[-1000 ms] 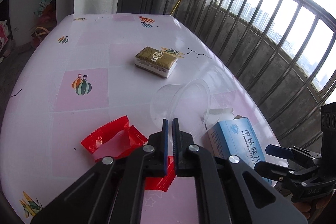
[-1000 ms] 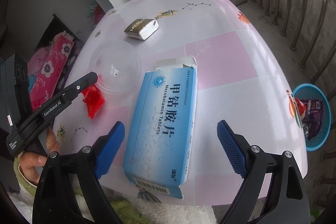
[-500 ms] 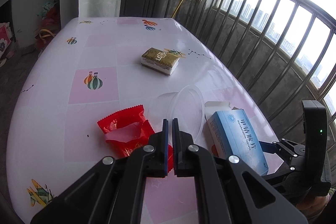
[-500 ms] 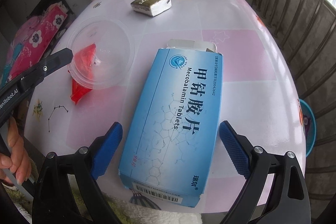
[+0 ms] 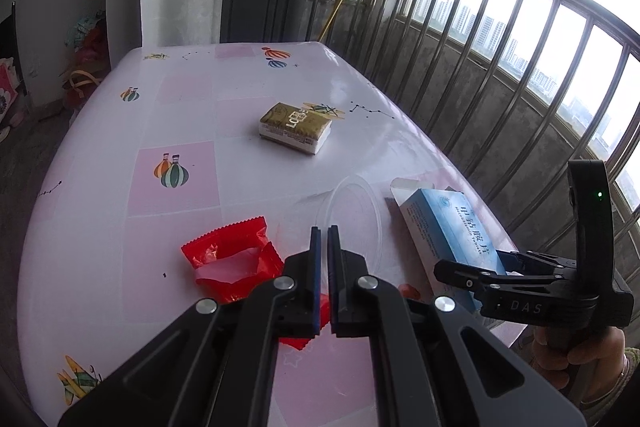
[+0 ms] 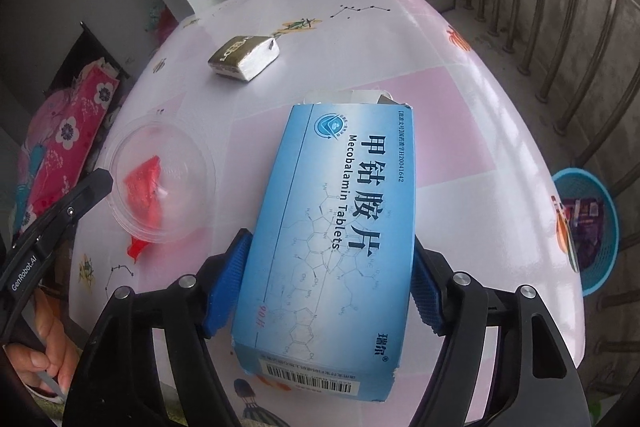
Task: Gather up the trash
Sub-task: 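Carry the clear cup and blue box over the blue wastebasket with both tools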
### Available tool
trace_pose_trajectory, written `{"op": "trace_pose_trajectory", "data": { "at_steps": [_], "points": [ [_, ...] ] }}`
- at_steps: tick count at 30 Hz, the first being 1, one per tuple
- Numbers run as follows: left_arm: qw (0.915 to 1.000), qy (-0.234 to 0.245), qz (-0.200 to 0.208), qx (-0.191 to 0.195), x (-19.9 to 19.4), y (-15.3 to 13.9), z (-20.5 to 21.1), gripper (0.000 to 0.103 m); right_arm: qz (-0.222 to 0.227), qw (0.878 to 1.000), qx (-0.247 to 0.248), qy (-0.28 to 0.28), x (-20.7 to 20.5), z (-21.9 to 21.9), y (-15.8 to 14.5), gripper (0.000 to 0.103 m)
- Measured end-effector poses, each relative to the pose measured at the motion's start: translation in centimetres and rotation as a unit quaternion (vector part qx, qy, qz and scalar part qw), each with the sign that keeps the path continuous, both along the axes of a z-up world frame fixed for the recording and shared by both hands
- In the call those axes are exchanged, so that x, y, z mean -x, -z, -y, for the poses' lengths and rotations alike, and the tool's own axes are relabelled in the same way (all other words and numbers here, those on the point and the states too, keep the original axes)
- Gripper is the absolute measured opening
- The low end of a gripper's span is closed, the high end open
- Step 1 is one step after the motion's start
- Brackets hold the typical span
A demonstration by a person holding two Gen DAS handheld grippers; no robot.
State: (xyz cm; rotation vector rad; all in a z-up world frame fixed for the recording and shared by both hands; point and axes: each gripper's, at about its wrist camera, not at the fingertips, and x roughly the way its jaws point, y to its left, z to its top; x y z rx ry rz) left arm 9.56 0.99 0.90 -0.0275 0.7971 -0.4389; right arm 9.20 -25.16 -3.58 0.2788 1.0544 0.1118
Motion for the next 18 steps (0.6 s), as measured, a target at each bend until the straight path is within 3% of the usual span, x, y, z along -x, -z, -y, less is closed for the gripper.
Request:
{"op": "trace_pose_trajectory", "data": {
  "at_steps": [11,15,18],
  "points": [
    [0.9977,0.061,0.026,0.013,-0.8,-3.8,4.8,0.001,0.070,0.988,-0.090,0.105,3.5,8.7,-3.4,0.068],
    [0.9930,0.113,0.018,0.029,-1.6,-4.9,8.9,0.001,0.101,0.972,-0.108,0.183,5.9,14.0,-4.3,0.068],
    [0.9859,0.163,-0.003,0.036,-2.2,-5.3,13.5,0.001,0.108,0.950,-0.126,0.264,8.0,18.6,-3.6,0.068]
  ]
}}
